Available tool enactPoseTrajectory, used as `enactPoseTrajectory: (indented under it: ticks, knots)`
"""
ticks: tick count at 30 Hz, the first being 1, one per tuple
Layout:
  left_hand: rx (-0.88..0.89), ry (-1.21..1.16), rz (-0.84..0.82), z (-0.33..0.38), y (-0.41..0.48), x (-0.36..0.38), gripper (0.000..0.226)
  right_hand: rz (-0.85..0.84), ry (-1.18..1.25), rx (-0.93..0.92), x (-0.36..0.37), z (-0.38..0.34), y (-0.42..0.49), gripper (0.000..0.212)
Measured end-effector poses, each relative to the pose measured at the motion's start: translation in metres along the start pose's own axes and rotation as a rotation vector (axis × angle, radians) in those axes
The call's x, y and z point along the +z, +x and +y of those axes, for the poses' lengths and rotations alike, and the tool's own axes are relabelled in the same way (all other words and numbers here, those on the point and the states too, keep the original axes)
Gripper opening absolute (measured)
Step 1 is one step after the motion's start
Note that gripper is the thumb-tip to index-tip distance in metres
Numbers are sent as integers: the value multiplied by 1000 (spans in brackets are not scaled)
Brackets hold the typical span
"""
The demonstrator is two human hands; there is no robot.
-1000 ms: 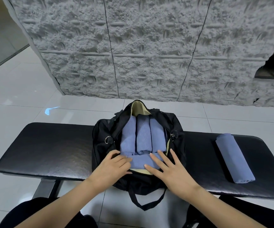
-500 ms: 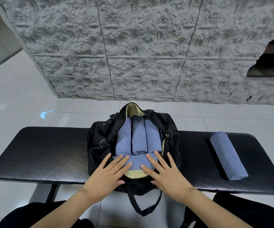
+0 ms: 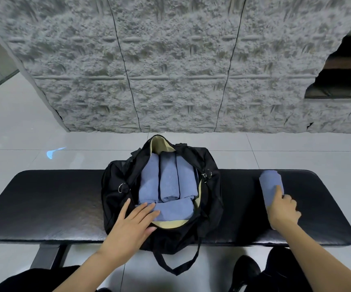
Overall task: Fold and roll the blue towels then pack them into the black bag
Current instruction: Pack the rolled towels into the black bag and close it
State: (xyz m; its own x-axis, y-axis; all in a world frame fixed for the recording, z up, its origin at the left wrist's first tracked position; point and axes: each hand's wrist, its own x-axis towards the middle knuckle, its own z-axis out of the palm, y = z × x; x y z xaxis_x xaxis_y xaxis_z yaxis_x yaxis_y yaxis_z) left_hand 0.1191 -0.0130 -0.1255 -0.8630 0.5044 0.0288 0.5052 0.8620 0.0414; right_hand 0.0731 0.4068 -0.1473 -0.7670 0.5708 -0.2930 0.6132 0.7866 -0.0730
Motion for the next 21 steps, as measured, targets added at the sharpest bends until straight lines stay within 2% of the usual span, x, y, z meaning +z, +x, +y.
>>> enactPoseTrajectory:
  ticks: [4,6,9,12,14,16,18,20,21]
  knots:
    - [-41,-63,69,15,12,-9,47,37,334,7,-6,-9,-12,67]
    - [-61,-214,122,36,23,-18,39,151,485,-50,-22,-18,-30,68]
    - [-154,-810,174,87,44,-48,32,287,530,-223,-47,-42,-78,71]
    - [-351,-1464,18,135,63,-82,33,394,388,-479,-52,-73,-145,71]
    - [-453,-1665,17,144,72,-85,22,442,291,-633,-44,-88,-176,73]
    - [-596,-1758,75,140,76,-81,16,410,284,-704,-32,-97,-195,74]
    - [-704,-1824,107,128,73,-80,22,277,383,-738,-26,-100,-207,76]
    - [-727,-1908,63,110,70,-82,27,130,556,-682,-29,-101,-209,70]
    - [-714,-1949,15,100,69,-84,29,4,656,-650,-33,-100,-209,65]
